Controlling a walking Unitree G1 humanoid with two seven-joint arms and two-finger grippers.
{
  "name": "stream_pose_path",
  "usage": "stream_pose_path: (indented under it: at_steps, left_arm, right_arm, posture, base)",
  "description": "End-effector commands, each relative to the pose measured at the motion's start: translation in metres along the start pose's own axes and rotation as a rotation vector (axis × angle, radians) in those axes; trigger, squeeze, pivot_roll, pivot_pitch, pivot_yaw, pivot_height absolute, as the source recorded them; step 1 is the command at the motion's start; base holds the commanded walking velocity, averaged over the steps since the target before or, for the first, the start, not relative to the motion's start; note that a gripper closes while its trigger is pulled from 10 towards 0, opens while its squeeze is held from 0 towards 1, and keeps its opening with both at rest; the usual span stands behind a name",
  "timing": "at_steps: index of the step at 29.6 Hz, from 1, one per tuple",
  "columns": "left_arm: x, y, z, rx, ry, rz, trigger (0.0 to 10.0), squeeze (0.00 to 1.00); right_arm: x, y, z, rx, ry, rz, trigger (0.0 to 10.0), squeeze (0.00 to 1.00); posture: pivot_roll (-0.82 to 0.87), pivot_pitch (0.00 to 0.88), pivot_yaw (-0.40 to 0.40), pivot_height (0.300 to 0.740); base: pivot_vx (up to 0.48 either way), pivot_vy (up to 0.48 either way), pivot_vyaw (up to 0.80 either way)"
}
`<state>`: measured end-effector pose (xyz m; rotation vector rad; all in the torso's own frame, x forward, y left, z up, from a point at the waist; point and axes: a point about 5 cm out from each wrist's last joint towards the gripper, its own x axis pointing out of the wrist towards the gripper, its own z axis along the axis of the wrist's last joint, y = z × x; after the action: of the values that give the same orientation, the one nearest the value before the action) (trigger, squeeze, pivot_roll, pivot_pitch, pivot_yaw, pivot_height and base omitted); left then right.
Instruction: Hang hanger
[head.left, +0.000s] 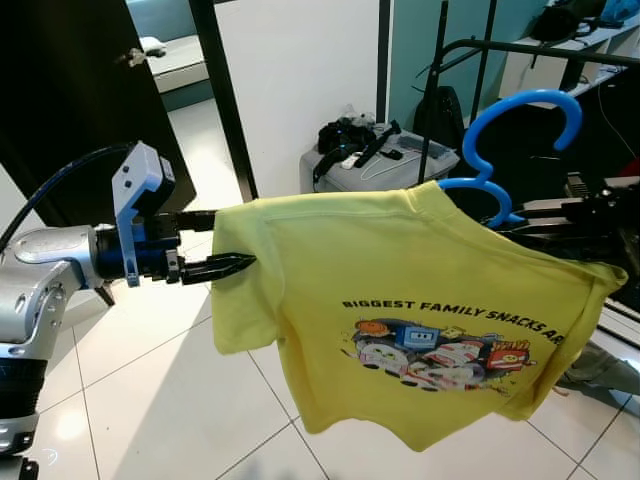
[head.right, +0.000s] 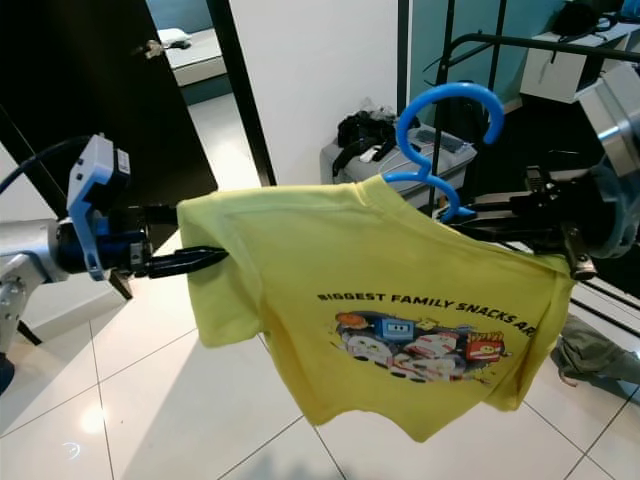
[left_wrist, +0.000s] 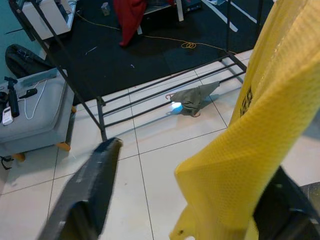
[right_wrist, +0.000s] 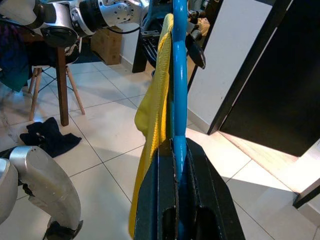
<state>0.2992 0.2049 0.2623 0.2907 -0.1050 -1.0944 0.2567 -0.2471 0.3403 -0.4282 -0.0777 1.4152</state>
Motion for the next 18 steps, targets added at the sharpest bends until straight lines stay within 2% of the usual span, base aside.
stream_pose_path:
  at_steps: [1,3,4,5,6,11,18]
  left_arm:
    - [-0.005,-0.001,0.001,0.008,0.004,-0.003,10.0,1.00]
    - [-0.005,-0.003,-0.001,0.008,0.005,-0.018,10.0,1.00]
    - [-0.005,-0.005,-0.002,0.010,0.006,-0.025,10.0,0.57]
    - [-0.004,-0.008,-0.003,0.007,0.002,-0.041,7.7,0.00]
    - [-0.003,-0.011,-0.005,-0.004,0.003,-0.065,0.0,0.00]
    - [-0.003,-0.014,-0.007,-0.019,0.001,-0.086,0.0,0.00]
    - [-0.010,-0.006,-0.006,-0.004,-0.004,-0.021,0.0,0.00]
  right_arm:
    - [0.006,0.000,0.006,-0.027,-0.020,0.038,10.0,0.00]
    - [0.006,0.000,0.007,-0.028,-0.020,0.040,10.0,0.00]
    - [0.007,-0.001,0.007,-0.029,-0.020,0.042,10.0,0.00]
    - [0.008,-0.001,0.008,-0.030,-0.020,0.044,10.0,0.00]
    - [0.008,-0.002,0.009,-0.032,-0.016,0.046,10.0,0.00]
    - [0.009,-0.003,0.011,-0.034,-0.012,0.048,10.0,0.00]
    - [0.006,-0.005,0.013,-0.040,-0.002,0.037,10.0,0.00]
  posture:
    - [-0.07,0.000,0.116,0.740]
    - [-0.07,0.000,0.113,0.740]
    - [-0.07,0.000,0.110,0.740]
    - [-0.07,0.000,0.105,0.740]
    - [-0.07,0.000,0.101,0.740]
    - [-0.08,0.000,0.097,0.740]
    - [-0.08,0.000,0.088,0.740]
  base:
    - [0.000,0.000,0.00]
    - [0.000,0.000,0.00]
    - [0.000,0.000,0.00]
    - [0.000,0.000,0.00]
    - [0.000,0.000,0.00]
    - [0.000,0.000,0.00]
    - [0.000,0.000,0.00]
